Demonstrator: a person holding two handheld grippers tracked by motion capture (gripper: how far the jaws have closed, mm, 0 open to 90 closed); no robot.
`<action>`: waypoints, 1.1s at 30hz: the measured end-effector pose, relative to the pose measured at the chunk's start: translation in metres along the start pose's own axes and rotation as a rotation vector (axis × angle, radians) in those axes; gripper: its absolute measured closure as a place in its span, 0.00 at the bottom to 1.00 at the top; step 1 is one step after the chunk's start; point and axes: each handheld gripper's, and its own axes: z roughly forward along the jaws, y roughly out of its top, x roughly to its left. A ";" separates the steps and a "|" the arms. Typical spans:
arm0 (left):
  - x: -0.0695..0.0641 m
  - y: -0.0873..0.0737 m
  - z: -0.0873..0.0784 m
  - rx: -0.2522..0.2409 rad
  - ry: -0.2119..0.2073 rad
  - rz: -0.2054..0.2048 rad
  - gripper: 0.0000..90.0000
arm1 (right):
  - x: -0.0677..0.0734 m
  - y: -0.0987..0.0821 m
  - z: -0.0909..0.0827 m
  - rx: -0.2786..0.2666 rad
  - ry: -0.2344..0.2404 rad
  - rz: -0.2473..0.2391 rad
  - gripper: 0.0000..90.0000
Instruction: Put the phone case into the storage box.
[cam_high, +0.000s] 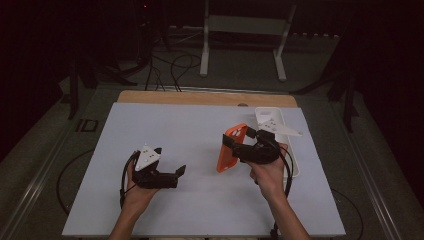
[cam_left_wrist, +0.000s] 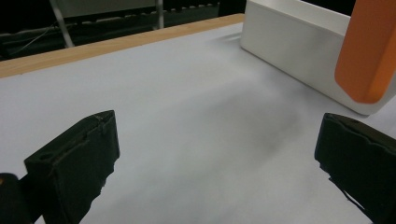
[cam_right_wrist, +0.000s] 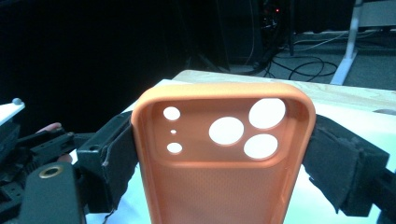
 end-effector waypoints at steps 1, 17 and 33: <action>0.001 -0.001 -0.001 -0.002 0.005 -0.004 0.01 | -0.001 0.000 0.000 -0.001 -0.003 0.004 0.18; 0.025 -0.024 -0.018 0.001 0.074 -0.007 0.01 | -0.008 0.008 -0.002 -0.014 -0.034 -0.002 0.18; 0.043 -0.050 -0.042 0.004 0.129 -0.005 0.01 | -0.013 0.013 -0.002 -0.028 -0.054 0.003 0.18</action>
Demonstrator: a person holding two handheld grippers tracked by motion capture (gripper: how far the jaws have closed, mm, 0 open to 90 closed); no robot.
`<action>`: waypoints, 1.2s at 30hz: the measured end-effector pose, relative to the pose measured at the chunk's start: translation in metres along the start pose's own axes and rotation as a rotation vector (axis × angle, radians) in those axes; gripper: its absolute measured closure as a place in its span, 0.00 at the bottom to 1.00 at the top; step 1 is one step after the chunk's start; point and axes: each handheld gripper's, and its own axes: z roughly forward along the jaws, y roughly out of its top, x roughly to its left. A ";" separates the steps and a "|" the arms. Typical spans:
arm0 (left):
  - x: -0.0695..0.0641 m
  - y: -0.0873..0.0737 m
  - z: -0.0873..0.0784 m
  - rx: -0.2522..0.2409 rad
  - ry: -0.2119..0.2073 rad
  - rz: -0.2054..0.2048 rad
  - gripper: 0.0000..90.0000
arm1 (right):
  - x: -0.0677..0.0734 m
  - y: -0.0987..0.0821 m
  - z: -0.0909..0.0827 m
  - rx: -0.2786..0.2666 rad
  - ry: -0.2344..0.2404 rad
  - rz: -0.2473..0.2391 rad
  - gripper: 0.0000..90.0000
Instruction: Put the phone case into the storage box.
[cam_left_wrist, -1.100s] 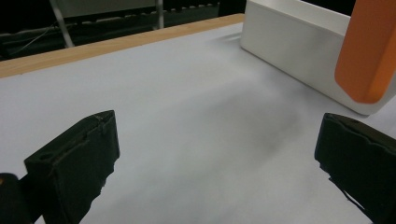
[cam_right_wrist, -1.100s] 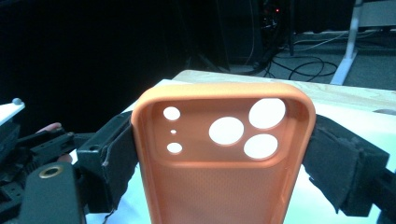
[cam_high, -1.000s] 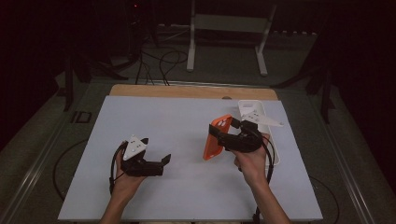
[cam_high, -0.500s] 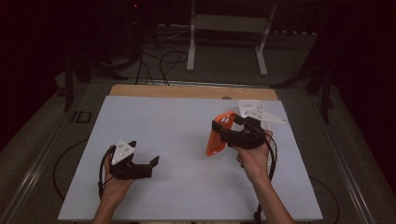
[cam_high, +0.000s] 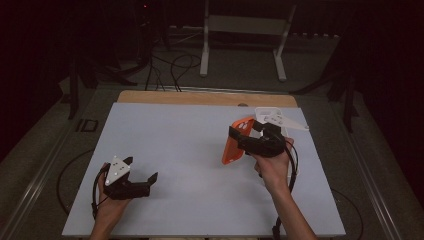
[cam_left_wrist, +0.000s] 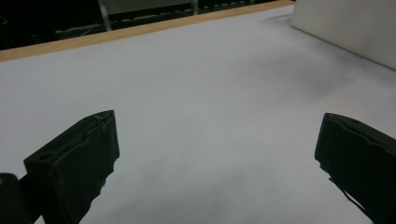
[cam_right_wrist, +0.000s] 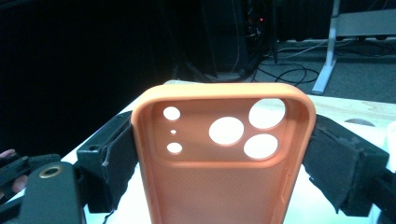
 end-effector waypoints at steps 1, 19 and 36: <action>0.001 -0.001 -0.001 -0.002 0.002 -0.001 0.01 | 0.000 0.000 0.000 -0.002 -0.004 -0.001 0.18; 0.011 -0.016 -0.013 -0.008 0.049 -0.020 0.01 | -0.008 0.012 0.003 -0.018 -0.041 -0.001 0.18; 0.010 -0.020 -0.012 -0.004 0.054 -0.018 0.01 | -0.022 0.024 0.004 -0.039 -0.105 0.001 0.18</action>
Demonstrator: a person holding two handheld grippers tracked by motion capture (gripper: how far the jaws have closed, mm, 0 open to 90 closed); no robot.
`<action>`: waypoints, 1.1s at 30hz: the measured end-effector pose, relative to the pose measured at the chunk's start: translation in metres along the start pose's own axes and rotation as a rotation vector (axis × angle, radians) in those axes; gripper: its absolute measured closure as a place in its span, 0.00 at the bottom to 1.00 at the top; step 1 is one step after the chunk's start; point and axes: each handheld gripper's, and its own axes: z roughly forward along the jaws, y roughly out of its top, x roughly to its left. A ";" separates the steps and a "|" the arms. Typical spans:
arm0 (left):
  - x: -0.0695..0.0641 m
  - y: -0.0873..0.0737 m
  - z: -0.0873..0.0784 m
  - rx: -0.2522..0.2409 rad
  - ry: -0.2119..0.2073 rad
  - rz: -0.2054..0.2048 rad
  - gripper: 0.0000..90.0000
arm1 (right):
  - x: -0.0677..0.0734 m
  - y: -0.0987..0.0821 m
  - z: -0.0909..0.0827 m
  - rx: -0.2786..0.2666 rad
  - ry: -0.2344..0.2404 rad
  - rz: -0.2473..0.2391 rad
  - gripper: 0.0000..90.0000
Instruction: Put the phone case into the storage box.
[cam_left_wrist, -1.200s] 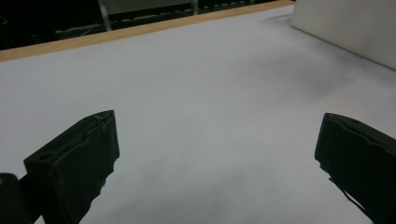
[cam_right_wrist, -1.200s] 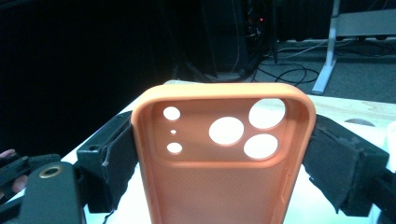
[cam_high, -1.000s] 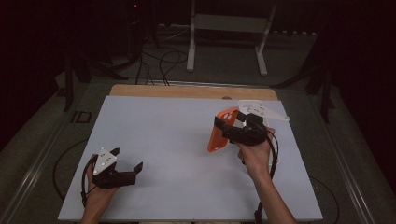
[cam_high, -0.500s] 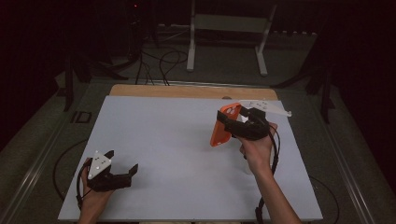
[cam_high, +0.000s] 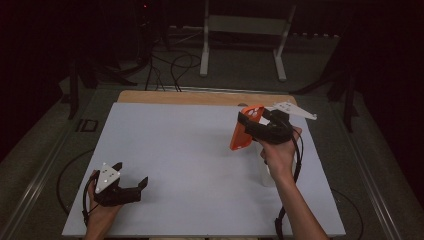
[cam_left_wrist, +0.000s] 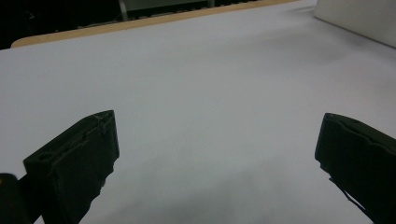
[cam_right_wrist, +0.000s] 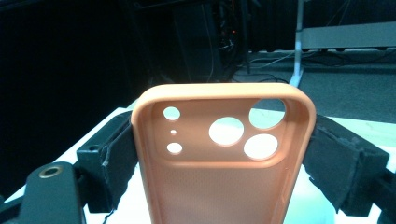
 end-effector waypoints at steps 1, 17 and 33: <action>0.000 0.000 0.000 0.002 0.000 0.002 0.01 | -0.001 0.001 0.000 -0.002 -0.005 0.001 0.18; -0.002 -0.001 0.000 0.006 0.005 0.003 0.01 | -0.012 0.012 0.000 -0.024 -0.060 0.002 0.18; -0.003 -0.001 0.001 0.009 0.004 0.004 0.01 | -0.022 0.020 0.004 -0.030 -0.114 -0.006 0.18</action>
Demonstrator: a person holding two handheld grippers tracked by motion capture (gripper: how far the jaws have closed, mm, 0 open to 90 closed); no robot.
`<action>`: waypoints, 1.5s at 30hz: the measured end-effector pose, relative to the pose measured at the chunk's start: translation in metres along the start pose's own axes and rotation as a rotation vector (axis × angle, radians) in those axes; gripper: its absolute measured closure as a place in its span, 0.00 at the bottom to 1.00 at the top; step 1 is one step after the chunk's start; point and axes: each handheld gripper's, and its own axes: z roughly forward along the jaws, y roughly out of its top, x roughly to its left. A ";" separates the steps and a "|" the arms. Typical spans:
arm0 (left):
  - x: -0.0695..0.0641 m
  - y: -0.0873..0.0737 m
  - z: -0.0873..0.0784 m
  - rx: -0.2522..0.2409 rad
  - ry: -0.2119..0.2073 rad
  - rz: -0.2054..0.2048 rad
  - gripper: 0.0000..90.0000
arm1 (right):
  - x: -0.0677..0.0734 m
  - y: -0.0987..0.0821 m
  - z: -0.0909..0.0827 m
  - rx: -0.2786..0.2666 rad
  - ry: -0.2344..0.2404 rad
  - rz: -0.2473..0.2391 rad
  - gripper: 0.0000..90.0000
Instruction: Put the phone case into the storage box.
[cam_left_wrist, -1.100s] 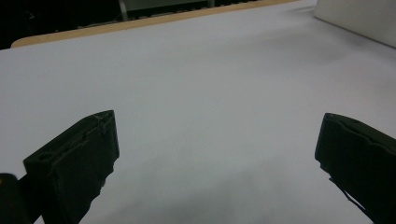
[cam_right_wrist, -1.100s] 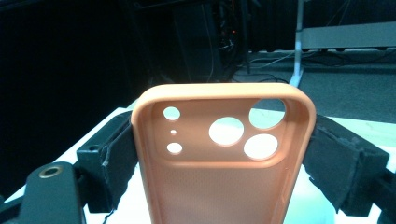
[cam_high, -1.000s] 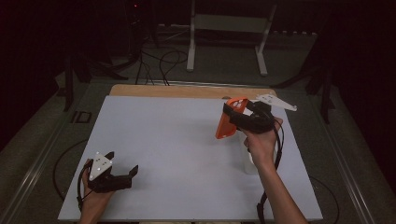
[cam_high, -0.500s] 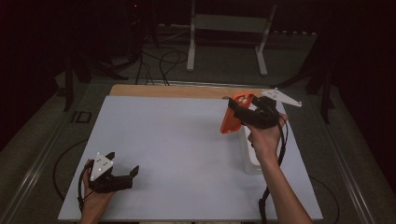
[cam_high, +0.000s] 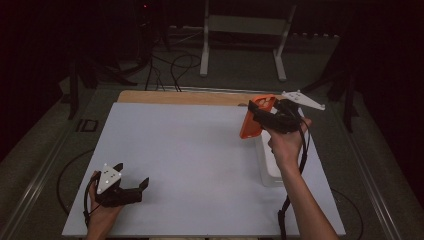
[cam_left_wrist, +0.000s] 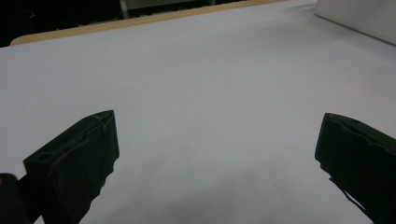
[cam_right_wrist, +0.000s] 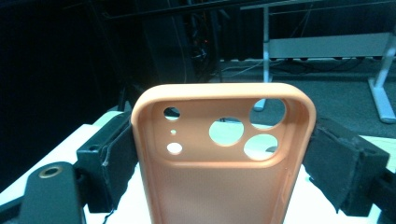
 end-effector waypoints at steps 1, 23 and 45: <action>0.000 0.000 0.000 0.000 -0.001 0.000 0.01 | -0.001 0.000 0.000 -0.001 -0.006 -0.001 0.18; -0.002 0.000 0.002 0.005 -0.004 0.002 0.01 | -0.018 0.012 0.011 -0.013 -0.100 -0.030 0.18; -0.002 0.000 0.001 0.002 -0.006 0.004 0.01 | -0.036 0.009 0.028 0.014 -0.167 -0.033 0.18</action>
